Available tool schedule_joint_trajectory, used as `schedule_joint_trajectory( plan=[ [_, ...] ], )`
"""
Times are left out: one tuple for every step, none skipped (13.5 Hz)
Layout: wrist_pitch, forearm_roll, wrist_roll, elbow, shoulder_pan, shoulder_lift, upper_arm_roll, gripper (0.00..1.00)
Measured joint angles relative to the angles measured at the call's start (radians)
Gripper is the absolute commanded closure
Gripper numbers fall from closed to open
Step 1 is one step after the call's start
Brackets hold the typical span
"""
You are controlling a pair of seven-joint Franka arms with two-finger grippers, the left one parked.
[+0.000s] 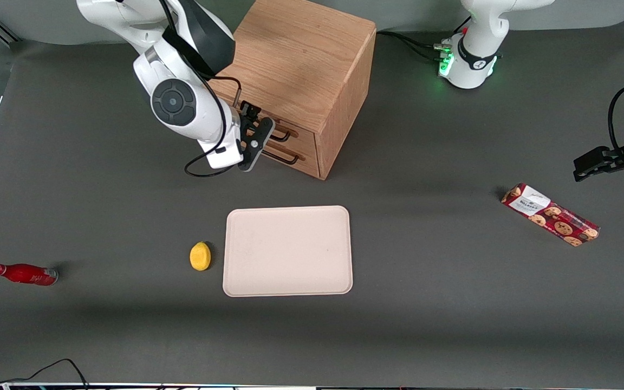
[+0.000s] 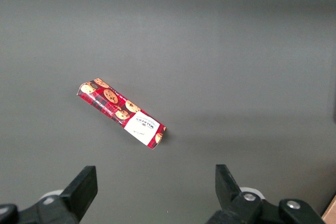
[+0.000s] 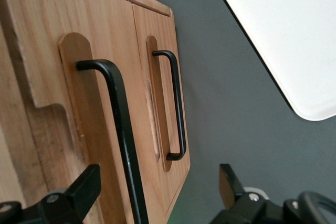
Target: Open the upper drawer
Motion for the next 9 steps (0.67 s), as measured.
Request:
schedule_joint_trajectory(
  plan=[
    [0.005, 0.000, 0.002, -0.007, 0.000, -0.001, 0.003, 0.00],
    [0.011, 0.000, 0.004, -0.012, 0.000, -0.002, 0.003, 0.00],
    [0.020, 0.000, 0.010, -0.019, 0.000, -0.004, 0.004, 0.00],
    [0.026, 0.000, 0.019, -0.028, 0.000, -0.006, 0.005, 0.00],
    [0.033, 0.000, 0.024, -0.034, 0.000, -0.007, 0.010, 0.00],
    [0.037, 0.000, 0.026, -0.035, -0.001, -0.009, 0.013, 0.00],
    [0.038, 0.000, 0.028, -0.037, -0.001, -0.011, 0.013, 0.00],
    [0.039, 0.000, 0.028, -0.038, -0.002, -0.012, 0.013, 0.00],
    [0.039, 0.000, 0.028, -0.040, -0.004, -0.012, 0.013, 0.00]
  ],
)
